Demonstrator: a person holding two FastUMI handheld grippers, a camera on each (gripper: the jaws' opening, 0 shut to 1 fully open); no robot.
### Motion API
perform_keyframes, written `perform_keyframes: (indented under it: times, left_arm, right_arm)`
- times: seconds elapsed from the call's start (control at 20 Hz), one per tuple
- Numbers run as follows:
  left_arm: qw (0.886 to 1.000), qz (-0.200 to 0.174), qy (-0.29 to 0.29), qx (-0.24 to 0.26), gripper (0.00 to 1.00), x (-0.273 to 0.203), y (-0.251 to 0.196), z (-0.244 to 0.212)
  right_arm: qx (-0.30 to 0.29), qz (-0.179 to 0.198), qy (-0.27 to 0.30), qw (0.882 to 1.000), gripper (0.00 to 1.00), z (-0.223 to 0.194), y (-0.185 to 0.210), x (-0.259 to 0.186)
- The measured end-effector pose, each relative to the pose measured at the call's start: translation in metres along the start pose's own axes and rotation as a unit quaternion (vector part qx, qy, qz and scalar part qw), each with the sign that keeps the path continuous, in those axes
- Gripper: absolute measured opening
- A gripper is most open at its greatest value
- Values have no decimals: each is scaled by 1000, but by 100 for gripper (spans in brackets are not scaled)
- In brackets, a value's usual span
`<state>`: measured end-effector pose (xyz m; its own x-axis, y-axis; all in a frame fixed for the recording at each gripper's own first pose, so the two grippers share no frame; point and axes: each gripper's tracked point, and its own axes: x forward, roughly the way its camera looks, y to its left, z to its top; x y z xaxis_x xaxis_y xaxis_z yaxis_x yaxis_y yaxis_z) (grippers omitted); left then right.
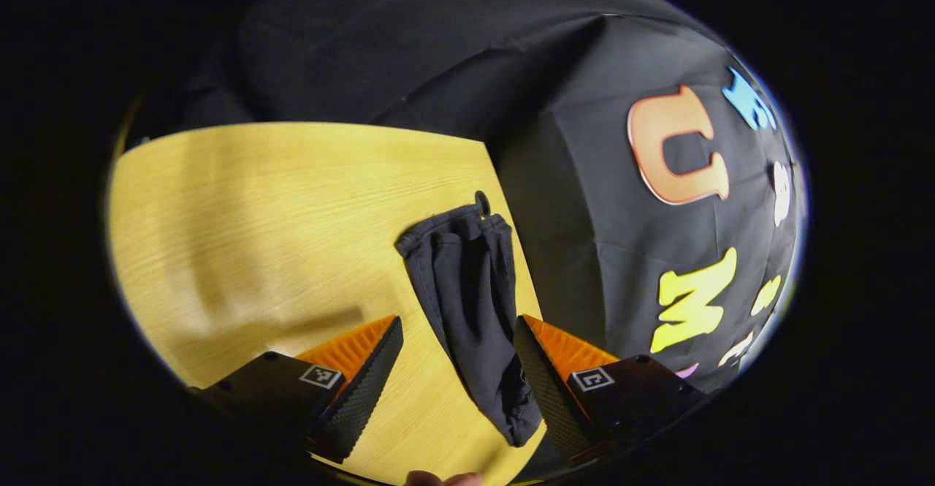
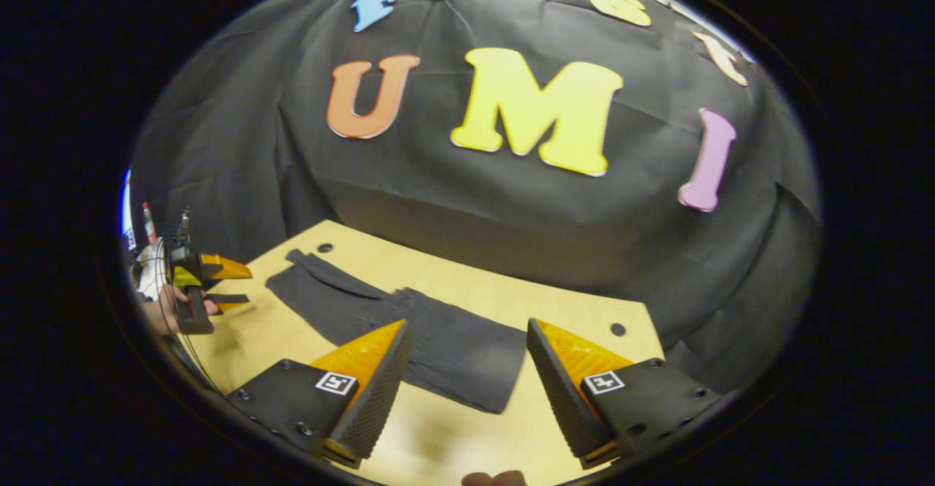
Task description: Grasp the waist and the cuffs of the jeans and fold them to make the two legs overlap; first hold the waist and fold one-third of the jeans toward the cuffs, then hold the cuffs and fold the remaining one-third in the same direction to finish folding.
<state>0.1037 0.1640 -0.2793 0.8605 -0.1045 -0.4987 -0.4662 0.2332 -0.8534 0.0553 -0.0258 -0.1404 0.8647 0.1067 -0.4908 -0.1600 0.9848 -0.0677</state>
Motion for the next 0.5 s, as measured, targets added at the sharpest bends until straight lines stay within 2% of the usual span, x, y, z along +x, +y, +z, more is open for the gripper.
perform_keyframes:
  times: [0.2,0.25,0.5]
  left_arm:
    - [997,23,-2,-75,98,34,16,13]
    - [996,14,-6,-86,99,41,12,16]
    - [998,1,-10,-67,98,67,3,25]
  right_arm:
    - [69,-42,36,996,99,-30,-48,-14]
    - [89,-49,44,994,97,-36,-56,-15]
    - [163,-63,61,983,96,-46,-78,-10]
